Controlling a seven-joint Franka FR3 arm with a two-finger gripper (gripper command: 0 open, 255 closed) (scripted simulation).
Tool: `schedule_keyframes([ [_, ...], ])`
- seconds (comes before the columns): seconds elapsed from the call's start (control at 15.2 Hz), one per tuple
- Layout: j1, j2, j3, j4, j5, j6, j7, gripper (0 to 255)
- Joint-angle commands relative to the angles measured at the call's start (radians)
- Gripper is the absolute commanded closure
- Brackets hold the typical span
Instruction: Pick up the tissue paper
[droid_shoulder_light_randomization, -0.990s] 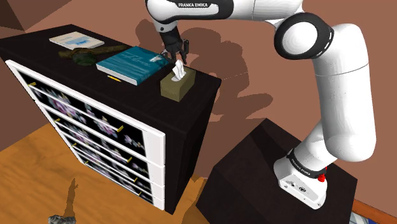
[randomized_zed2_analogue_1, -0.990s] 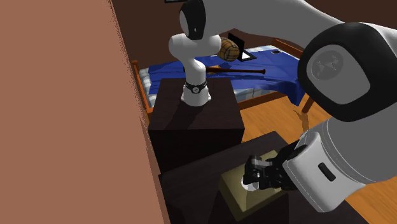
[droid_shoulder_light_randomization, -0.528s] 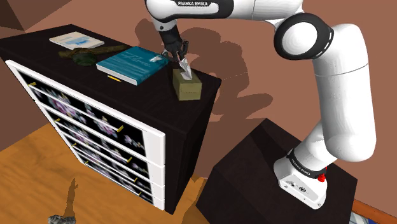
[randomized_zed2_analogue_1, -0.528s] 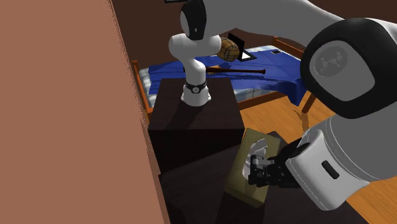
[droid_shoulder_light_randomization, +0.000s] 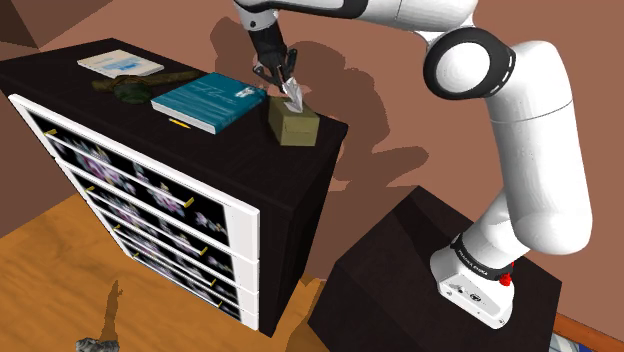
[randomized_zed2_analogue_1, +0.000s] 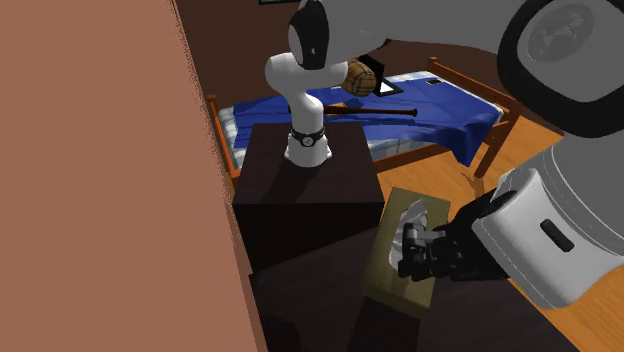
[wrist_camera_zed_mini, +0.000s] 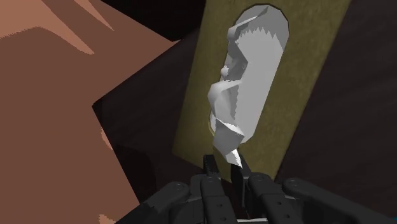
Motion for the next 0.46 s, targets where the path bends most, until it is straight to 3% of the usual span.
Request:
schedule_keyframes([
  [0.0, 0.007, 0.008, -0.003, 0.042, -0.003, -0.032, -0.010, 255],
  [0.26, 0.037, 0.070, -0.017, 0.207, -0.017, -0.128, -0.044, 255],
  [0.4, 0.039, 0.073, -0.018, 0.215, -0.017, -0.132, -0.046, 255],
])
